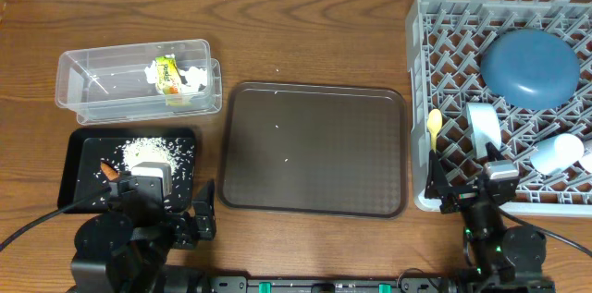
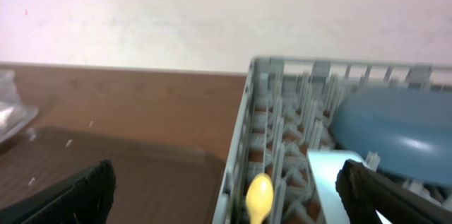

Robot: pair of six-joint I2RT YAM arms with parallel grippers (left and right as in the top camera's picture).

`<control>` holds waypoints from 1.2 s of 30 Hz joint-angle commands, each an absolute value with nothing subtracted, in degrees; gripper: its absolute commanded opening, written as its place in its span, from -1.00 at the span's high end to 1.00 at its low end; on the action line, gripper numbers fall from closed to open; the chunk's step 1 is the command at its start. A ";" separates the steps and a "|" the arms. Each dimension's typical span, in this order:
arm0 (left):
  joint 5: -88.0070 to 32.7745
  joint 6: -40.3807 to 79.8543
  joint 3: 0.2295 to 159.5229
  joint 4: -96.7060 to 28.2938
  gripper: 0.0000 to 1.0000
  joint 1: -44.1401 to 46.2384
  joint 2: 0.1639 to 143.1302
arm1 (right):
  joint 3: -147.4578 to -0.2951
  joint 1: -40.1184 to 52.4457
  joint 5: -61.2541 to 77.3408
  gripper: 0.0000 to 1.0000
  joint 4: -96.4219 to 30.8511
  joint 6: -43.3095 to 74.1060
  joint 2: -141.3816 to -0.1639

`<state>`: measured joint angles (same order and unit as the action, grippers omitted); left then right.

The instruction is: Sort waste into correct bins and load items into the dishwasher rack

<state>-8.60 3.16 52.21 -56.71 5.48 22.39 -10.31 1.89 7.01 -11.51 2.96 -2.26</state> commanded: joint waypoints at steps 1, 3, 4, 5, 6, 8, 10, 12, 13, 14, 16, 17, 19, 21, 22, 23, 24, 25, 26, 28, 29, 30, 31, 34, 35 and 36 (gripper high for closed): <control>-8.10 3.46 51.92 -56.73 -0.93 5.43 22.33 | -6.52 2.81 5.72 -0.98 -7.07 2.42 -0.25; -8.10 3.46 51.92 -56.73 -0.93 5.43 22.33 | -4.29 2.83 5.37 -0.98 -3.01 0.23 -0.27; -8.10 3.46 51.92 -56.71 -0.93 5.43 22.33 | -3.55 2.83 5.37 -0.99 -1.67 -0.80 -0.27; -8.10 3.46 51.92 -56.71 -0.94 5.43 22.33 | -2.63 2.83 5.37 -0.99 0.01 -2.04 -0.27; -8.10 3.46 51.92 -56.71 -0.93 5.43 22.33 | -1.85 2.83 5.37 -0.98 1.21 -3.14 -0.27; -8.10 3.46 51.92 -56.71 -0.93 5.43 22.33 | -0.16 2.81 5.34 -0.98 2.83 -5.17 -0.27; -8.10 3.46 51.92 -56.73 -0.94 5.43 22.33 | -0.30 2.94 5.32 -0.99 0.40 -7.33 -0.27; -8.10 3.46 51.92 -56.73 -0.94 5.43 22.33 | -0.30 2.92 5.37 -0.98 -1.87 -9.39 -0.27; -8.10 3.46 51.92 -56.71 -0.94 5.43 22.33 | -0.30 2.94 5.37 -0.98 -4.27 -10.04 -0.27; -8.10 3.46 51.92 -56.71 -0.94 5.43 22.33 | -0.32 2.98 5.17 -0.99 -4.08 -9.82 -0.27; -8.10 3.46 51.92 -56.71 -0.94 5.43 22.33 | -0.32 3.03 4.89 -0.98 -4.05 -9.93 -0.27; -8.10 3.46 51.92 -56.71 -0.94 5.43 22.33 | -0.32 3.03 4.95 -0.98 -4.03 -9.91 -0.27; -8.10 3.46 51.92 -56.71 -0.94 5.43 22.33 | -0.32 3.07 4.95 -0.99 -3.90 -9.78 -0.27; -8.10 3.46 51.92 -56.71 -0.94 5.43 22.33 | -0.32 3.07 4.93 -0.99 -3.90 -9.78 -0.27; -8.10 3.46 51.92 -56.71 -0.94 5.43 22.33 | -0.32 3.07 4.93 -0.98 -3.90 -9.78 -0.27; -8.10 3.46 51.92 -56.73 -0.94 5.43 22.33 | -0.32 3.07 4.93 -0.99 -3.90 -9.78 -0.27; -8.10 3.46 51.92 -56.71 -0.94 5.43 22.33 | -0.32 3.07 4.93 -0.98 -3.90 -9.78 -0.27; -8.10 3.46 51.92 -56.71 -0.94 5.43 22.33 | -0.32 3.07 4.93 -0.98 -3.90 -9.78 -0.27; -8.10 3.46 51.92 -56.71 -0.94 5.43 22.33 | -0.32 3.07 4.93 -0.98 -3.90 -9.78 -0.27; -8.10 3.46 51.92 -56.71 -0.94 5.43 22.33 | -0.32 3.07 4.95 -0.98 -3.90 -9.78 -0.27; -8.10 3.46 51.92 -56.73 -0.94 5.43 22.33 | -0.32 3.07 4.93 -0.98 -3.90 -9.78 -0.27; -8.10 3.46 51.92 -56.71 -0.94 5.43 22.33 | -0.32 3.07 4.93 -0.98 -3.90 -9.78 -0.27; -8.10 3.46 51.92 -56.71 -0.94 5.43 22.33 | -0.32 3.07 4.93 -0.99 -3.90 -9.78 -0.27; -8.10 3.46 51.92 -56.71 -0.94 5.43 22.33 | -0.32 3.07 4.93 -0.99 -3.90 -9.78 -0.27; -8.10 3.46 51.92 -56.71 -0.94 5.43 22.33 | -0.32 3.07 4.93 -0.99 -3.88 -9.78 -0.27; -8.10 3.46 51.92 -56.71 -0.94 5.43 22.33 | -0.32 3.07 4.93 -0.98 -3.90 -9.78 -0.27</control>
